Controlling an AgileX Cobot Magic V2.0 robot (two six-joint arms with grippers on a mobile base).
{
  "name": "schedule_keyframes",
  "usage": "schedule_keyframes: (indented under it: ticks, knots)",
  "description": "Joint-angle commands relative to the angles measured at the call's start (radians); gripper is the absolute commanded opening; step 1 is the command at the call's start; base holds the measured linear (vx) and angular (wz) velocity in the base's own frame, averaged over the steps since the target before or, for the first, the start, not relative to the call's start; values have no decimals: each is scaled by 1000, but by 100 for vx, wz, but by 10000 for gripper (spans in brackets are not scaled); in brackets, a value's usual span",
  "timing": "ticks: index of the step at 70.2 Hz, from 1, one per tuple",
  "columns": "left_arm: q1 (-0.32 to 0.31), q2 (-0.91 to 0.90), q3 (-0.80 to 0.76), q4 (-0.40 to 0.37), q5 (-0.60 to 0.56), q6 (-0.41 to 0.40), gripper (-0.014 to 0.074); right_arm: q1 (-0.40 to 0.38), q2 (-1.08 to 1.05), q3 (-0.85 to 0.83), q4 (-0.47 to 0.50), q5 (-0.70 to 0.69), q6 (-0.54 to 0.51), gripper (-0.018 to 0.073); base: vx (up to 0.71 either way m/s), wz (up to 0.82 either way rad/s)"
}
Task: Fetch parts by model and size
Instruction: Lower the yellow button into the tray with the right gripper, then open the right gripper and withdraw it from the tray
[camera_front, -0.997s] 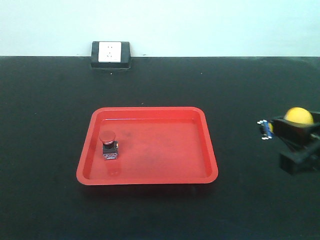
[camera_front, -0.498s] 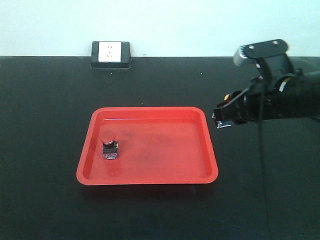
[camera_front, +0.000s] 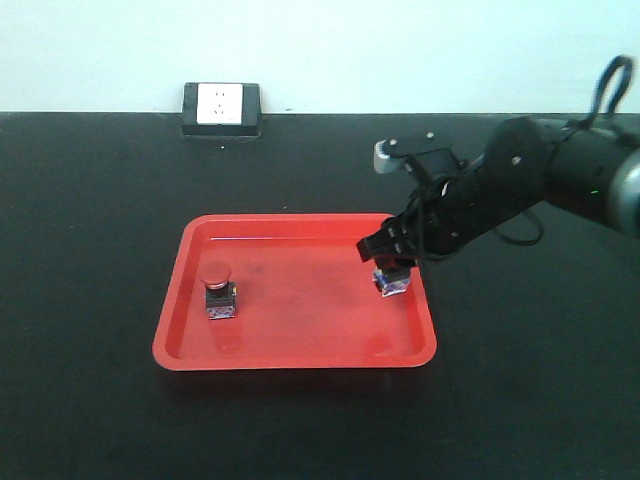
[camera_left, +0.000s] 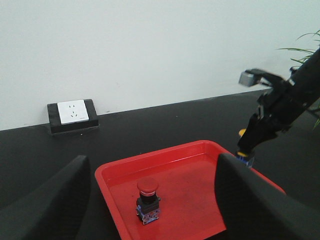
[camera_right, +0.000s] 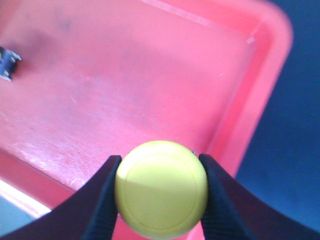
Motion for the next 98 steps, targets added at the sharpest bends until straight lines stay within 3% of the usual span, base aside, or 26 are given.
schedule_keyframes:
  ticks: [1, 24, 44, 52, 98]
  knots:
    - [-4, 8, -23, -6, -70, -1, 503, -2, -5, -40, 9, -49, 13, 50, 0, 0]
    - [-4, 8, -23, -6, -70, -1, 503, -2, 82, -40, 7, -92, 11, 155, 0, 0]
    - [-4, 8, -23, -6, -64, -1, 503, -2, 75, -40, 5, -85, 72, 502, 0, 0]
    - [-4, 8, -23, -6, -64, -1, 503, -2, 25, -40, 5, -87, 85, 585, 0, 0]
    - [-4, 8, -23, 5, -70, -1, 503, -2, -643, 1, -105, -32, 56, 578, 0, 0]
